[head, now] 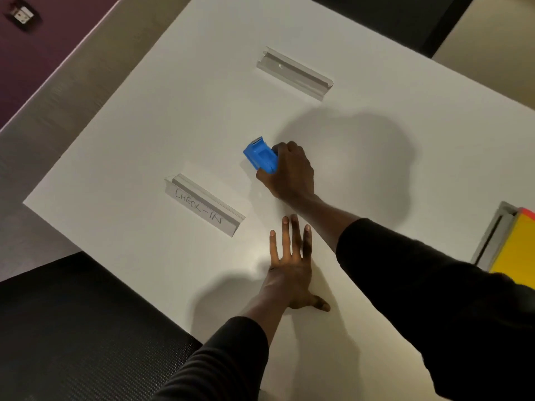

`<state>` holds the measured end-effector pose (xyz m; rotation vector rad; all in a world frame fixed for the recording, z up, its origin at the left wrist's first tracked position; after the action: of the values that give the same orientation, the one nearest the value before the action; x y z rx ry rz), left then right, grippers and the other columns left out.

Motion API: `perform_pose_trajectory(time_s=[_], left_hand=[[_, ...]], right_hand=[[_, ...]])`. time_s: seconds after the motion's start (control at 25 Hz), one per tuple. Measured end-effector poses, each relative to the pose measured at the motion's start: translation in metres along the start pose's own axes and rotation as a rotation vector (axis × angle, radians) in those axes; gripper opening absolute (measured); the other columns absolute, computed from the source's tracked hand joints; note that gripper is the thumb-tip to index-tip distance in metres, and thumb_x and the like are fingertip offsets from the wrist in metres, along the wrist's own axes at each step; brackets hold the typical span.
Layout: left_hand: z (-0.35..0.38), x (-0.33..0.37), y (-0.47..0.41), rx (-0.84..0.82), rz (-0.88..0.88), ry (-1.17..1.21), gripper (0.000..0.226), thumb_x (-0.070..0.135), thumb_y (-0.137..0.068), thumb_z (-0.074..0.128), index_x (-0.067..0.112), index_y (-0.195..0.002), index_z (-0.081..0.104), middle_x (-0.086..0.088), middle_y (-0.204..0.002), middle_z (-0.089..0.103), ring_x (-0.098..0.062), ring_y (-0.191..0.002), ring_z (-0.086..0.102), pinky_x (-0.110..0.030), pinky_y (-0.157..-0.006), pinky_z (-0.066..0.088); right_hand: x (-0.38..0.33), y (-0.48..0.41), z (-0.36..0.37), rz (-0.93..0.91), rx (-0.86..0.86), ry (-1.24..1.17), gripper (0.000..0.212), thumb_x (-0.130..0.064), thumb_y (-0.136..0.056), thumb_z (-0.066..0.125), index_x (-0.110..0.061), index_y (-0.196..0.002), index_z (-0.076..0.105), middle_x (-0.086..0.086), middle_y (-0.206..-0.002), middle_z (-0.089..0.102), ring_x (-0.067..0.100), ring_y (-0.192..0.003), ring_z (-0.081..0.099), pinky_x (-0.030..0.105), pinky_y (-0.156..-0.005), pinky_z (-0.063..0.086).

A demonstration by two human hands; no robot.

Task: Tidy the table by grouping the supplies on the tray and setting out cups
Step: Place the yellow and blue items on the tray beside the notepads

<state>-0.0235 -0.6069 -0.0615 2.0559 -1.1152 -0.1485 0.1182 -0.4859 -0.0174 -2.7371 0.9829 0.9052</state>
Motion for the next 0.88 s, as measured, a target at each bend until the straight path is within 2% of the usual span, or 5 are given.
perform_pose_trajectory(time_s=[0.24,0.36,0.68,0.8,0.88], left_hand=[[-0.005,0.003,0.003,0.002,-0.011,0.070,0.174,0.095,-0.050,0.073,0.021,-0.150,-0.049,-0.014,-0.154,-0.059,-0.040,-0.146,-0.051,-0.067,-0.122,-0.025],[-0.008,0.009,0.005,0.001,-0.024,0.019,0.181,0.102,-0.041,0.066,0.012,-0.150,-0.047,-0.022,-0.153,-0.059,-0.046,-0.145,-0.051,-0.071,-0.121,-0.022],[-0.014,0.020,0.011,-0.095,-0.060,0.013,0.184,0.107,-0.039,0.060,0.005,-0.145,-0.051,-0.028,-0.144,-0.063,-0.049,-0.138,-0.058,-0.076,-0.119,-0.018],[-0.017,0.033,0.015,-0.123,-0.119,0.039,0.186,0.102,-0.041,0.066,-0.001,-0.147,-0.047,-0.034,-0.148,-0.058,-0.052,-0.139,-0.055,-0.078,-0.120,-0.013],[-0.017,0.054,0.022,-0.106,-0.079,0.035,0.178,0.104,-0.049,0.059,-0.002,-0.149,-0.044,-0.032,-0.151,-0.055,-0.048,-0.142,-0.053,-0.076,-0.120,-0.017]], right_hand=[[0.064,0.105,-0.064,0.246,0.215,-0.097,0.054,-0.042,-0.079,0.081,-0.016,-0.122,0.061,-0.001,-0.111,0.063,0.012,-0.098,0.059,0.026,-0.080,0.054],[0.093,0.161,-0.097,0.391,0.340,-0.093,0.052,-0.042,-0.079,0.081,-0.016,-0.120,0.062,-0.002,-0.108,0.062,0.012,-0.095,0.059,0.024,-0.078,0.052],[0.156,0.286,-0.141,0.783,0.505,-0.101,0.054,-0.042,-0.078,0.082,-0.015,-0.119,0.059,0.000,-0.108,0.059,0.017,-0.095,0.061,0.026,-0.074,0.053],[0.179,0.317,-0.149,0.920,0.557,-0.067,0.059,-0.044,-0.077,0.083,-0.012,-0.120,0.059,0.004,-0.110,0.060,0.021,-0.098,0.062,0.033,-0.076,0.058],[0.197,0.335,-0.151,1.001,0.594,-0.075,0.060,-0.043,-0.077,0.084,-0.011,-0.121,0.059,0.007,-0.112,0.061,0.024,-0.101,0.062,0.038,-0.079,0.060]])
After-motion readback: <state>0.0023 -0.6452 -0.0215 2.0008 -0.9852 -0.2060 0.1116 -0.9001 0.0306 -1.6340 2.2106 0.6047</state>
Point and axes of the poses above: each hand's wrist, its own y-axis away from the middle knuckle, its own z-axis out of the palm, x = y × z, the point moved 2 cm from there along -y, towards the middle knuckle
